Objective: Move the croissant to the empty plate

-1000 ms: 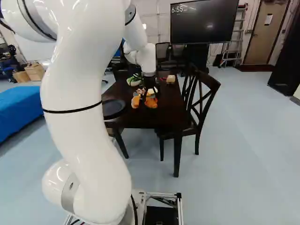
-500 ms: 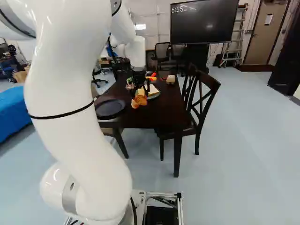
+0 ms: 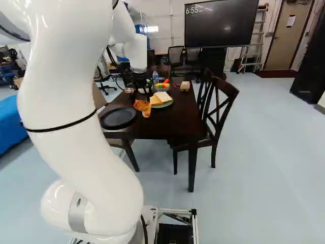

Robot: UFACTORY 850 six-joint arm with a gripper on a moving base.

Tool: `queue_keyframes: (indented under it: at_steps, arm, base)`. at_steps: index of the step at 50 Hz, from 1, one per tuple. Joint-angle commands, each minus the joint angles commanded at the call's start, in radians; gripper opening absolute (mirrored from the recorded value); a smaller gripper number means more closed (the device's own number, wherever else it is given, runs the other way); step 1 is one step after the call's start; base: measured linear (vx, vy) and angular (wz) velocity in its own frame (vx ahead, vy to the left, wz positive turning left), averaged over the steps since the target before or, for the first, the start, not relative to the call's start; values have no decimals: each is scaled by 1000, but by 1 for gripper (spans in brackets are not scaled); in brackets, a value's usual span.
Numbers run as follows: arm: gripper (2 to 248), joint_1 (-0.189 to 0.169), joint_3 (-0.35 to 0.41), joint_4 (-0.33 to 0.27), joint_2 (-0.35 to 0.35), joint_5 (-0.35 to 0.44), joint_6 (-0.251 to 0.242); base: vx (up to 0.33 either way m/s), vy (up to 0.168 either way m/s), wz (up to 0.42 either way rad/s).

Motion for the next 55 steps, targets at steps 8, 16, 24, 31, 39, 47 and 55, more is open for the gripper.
queue_keyframes:
  at_steps: [8, 16, 24, 31, 39, 47, 55]
  arm:
    - [129, 27, -30, -25, -25, 4, 0]
    - [129, 55, -54, -51, -45, 4, 0]
    - [129, 83, -70, -67, -58, 4, 0]
    - [129, 108, -80, -75, -66, 4, 0]
    - [129, 136, -89, -75, -74, 4, 0]
    - [129, 164, -101, -75, -91, 4, 0]
    - [129, 191, -115, -75, -120, 4, 0]
  base:
    - [0, 0, 0]
    - [0, 0, 0]
    - [0, 0, 0]
    - [0, 0, 0]
    - [0, 0, 0]
    - [0, 0, 0]
    - [0, 0, 0]
